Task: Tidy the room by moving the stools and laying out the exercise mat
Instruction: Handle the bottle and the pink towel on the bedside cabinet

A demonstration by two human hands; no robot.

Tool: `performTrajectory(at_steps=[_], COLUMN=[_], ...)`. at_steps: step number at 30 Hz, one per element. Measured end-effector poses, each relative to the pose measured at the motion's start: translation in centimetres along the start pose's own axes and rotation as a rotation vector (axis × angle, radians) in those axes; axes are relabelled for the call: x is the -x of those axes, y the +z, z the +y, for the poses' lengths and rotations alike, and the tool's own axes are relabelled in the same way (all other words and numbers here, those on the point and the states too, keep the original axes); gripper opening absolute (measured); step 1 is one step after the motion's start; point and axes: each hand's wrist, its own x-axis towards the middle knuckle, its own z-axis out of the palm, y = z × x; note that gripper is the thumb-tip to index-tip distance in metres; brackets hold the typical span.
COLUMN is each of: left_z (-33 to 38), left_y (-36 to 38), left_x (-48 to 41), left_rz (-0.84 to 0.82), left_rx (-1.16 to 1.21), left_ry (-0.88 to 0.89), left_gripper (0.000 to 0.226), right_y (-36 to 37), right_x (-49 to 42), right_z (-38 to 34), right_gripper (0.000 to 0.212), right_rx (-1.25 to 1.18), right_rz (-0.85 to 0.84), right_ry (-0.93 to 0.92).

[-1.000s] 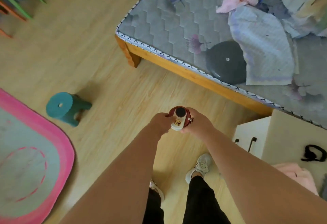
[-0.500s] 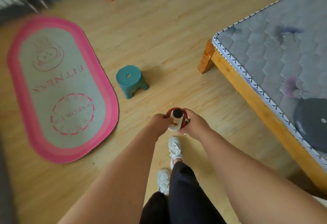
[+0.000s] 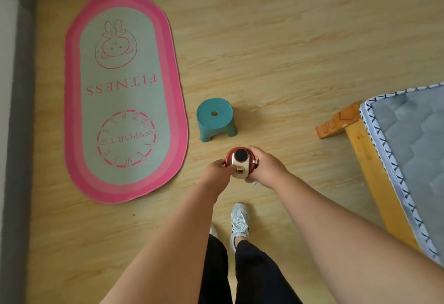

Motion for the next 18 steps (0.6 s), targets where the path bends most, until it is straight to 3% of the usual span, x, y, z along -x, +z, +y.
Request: performTrajectory(at_steps=[7,12,18], left_z=[2.4,5.6,8.7], left_y=[-4.5,-8.1,-10.6], left_x=[-7.4,-14.4,-23.3], left_rz=[-0.001,-0.004,0.024], left_rx=[0.067,0.095,0.149], left_ry=[-0.092,-0.131,-0.155], left_gripper=[0.037,0.041,0.017], right_y=[-0.5,-0.8,-0.6], right_x=[-8.7,-15.7,-25.5], right_z=[-4.9,-7.5,-9.5], right_gripper=[0.090,0.086,0.089], right_rx=[0.150,0.089,0.134], right_rz=[-0.092,-0.106,-0.095], right_ry=[0.014,0.098,0.086])
